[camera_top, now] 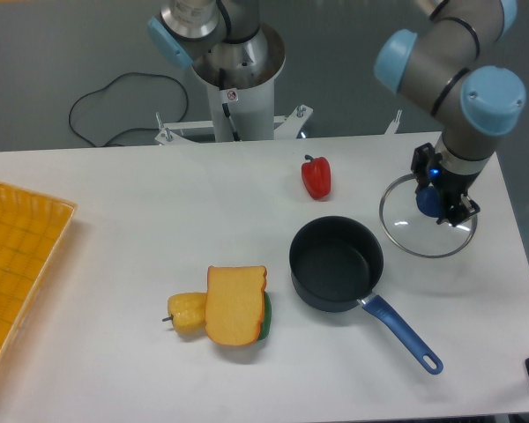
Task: Place the lid on the table
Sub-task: 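Carry the glass lid away from the saucepan and lower it toward the table, then set the glass lid down on the table beside the red pepper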
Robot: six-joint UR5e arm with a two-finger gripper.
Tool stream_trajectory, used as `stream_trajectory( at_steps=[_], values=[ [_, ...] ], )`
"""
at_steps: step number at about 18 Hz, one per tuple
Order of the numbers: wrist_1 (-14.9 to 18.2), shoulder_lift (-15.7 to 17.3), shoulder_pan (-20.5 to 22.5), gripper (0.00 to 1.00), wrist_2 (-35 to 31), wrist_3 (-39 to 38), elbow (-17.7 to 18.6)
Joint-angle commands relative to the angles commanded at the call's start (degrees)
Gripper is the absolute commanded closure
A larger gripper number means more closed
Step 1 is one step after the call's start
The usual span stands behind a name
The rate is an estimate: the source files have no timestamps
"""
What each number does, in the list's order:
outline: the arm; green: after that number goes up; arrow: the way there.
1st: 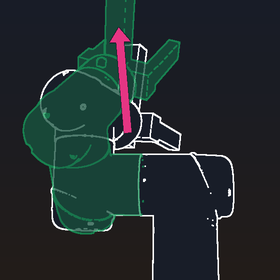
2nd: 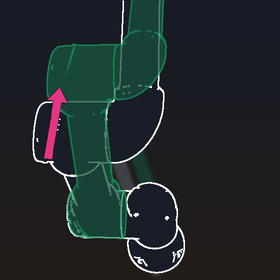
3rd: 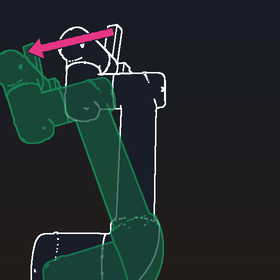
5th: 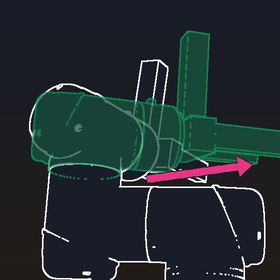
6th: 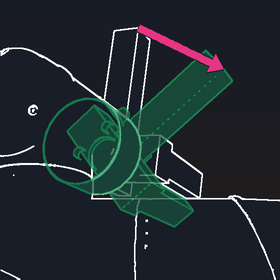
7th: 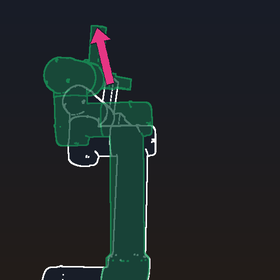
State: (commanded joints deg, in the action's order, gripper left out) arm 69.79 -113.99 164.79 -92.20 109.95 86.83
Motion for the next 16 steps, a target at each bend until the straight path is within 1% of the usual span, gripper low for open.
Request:
stream_trajectory(
  at_steps=[2,4,6,8,14,16],
  values=[
    [-0.44,-0.26,0.7,0.49,0.09,0.09,0.44],
    [-0.71,-1.4,0.7,0.49,0.09,0.61,0.44],
    [-2.19,-2.2,0.79,0.49,0.09,1.66,1.05],
    [-2.99,-2.37,0.88,0.49,0.17,1.84,1.58],
    [-3.43,-2.64,1.49,0.48,0.26,1.76,2.46],
    [-4.48,-2.72,1.58,0.48,0.35,1.76,2.81]
  ],
)
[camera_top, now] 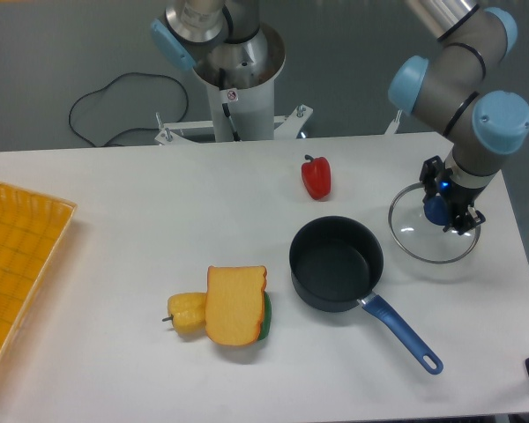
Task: Place the lid on the table
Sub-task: 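Set the glass lid down on the table beside the red pepper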
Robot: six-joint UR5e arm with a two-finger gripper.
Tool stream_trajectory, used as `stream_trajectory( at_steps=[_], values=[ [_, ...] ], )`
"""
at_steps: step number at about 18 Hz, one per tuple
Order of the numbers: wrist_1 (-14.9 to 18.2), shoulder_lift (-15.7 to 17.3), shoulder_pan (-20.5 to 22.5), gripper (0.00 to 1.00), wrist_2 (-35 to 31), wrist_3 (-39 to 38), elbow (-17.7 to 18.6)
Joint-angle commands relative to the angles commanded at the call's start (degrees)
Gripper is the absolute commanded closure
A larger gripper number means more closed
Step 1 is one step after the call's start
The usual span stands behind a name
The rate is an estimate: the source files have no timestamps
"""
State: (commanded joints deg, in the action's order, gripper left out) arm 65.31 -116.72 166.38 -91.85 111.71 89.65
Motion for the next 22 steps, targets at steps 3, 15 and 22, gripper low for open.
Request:
stream_trajectory(
  at_steps=[3,15,22],
  values=[
    [-2.2,-0.96,0.26,0.48,0.35,0.0,0.09],
    [-2.64,-2.2,0.0,0.48,0.35,0.26,0.88],
    [-2.64,-2.29,-0.09,0.48,0.35,0.26,1.23]
  ],
)
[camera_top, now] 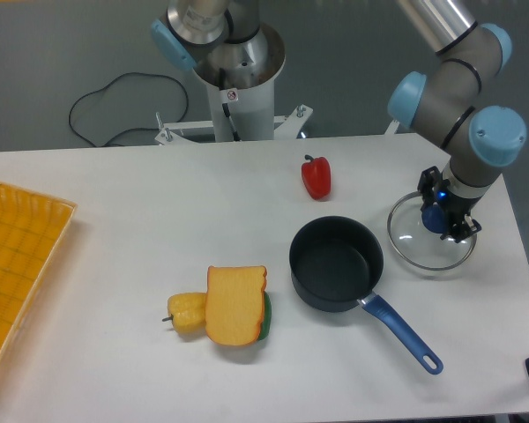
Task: Place the lid on the table
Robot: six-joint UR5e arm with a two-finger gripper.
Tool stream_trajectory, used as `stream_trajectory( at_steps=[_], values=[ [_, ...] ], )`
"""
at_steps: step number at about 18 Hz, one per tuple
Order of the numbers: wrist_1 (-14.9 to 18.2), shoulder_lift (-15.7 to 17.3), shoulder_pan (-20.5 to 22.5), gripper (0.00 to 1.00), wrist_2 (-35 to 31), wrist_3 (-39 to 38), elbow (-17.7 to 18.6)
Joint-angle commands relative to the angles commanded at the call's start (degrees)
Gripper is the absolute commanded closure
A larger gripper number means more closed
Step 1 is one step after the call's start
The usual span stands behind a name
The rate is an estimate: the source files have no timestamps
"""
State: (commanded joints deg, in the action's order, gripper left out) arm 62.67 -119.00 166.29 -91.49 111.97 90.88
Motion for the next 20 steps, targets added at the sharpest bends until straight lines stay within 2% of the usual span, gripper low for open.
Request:
stream_trajectory(
  at_steps=[20],
  values=[
    [-0.18,-0.53,-0.18,0.43,-0.09,0.0,1.32]
  ],
)
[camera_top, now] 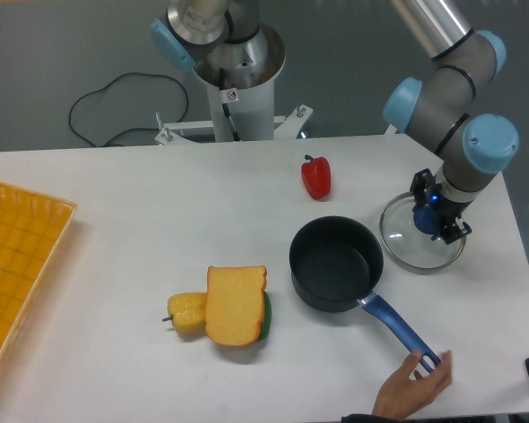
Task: Place the lid on the table
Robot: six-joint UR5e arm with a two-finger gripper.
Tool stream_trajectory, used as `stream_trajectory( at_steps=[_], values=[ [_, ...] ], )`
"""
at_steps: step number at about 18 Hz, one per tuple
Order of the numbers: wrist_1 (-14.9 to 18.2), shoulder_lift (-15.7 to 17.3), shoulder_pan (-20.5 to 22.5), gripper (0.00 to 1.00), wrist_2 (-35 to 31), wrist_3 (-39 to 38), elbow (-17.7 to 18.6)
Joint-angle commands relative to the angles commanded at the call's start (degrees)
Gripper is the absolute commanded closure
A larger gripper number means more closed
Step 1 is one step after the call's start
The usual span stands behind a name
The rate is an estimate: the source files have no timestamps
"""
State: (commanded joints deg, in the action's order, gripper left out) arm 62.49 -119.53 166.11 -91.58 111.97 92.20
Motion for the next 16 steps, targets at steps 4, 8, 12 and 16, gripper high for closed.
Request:
stream_trajectory(
  at_steps=[4,8,12,16],
  values=[
    [0.0,0.0,0.0,0.34,-0.17,0.09,0.0],
    [0.0,-0.18,-0.18,0.32,-0.26,0.09,0.0],
    [-0.09,-0.26,-0.18,0.32,-0.26,0.09,0.0],
    [-0.26,-0.26,-0.26,0.32,-0.26,0.09,0.09]
  ],
)
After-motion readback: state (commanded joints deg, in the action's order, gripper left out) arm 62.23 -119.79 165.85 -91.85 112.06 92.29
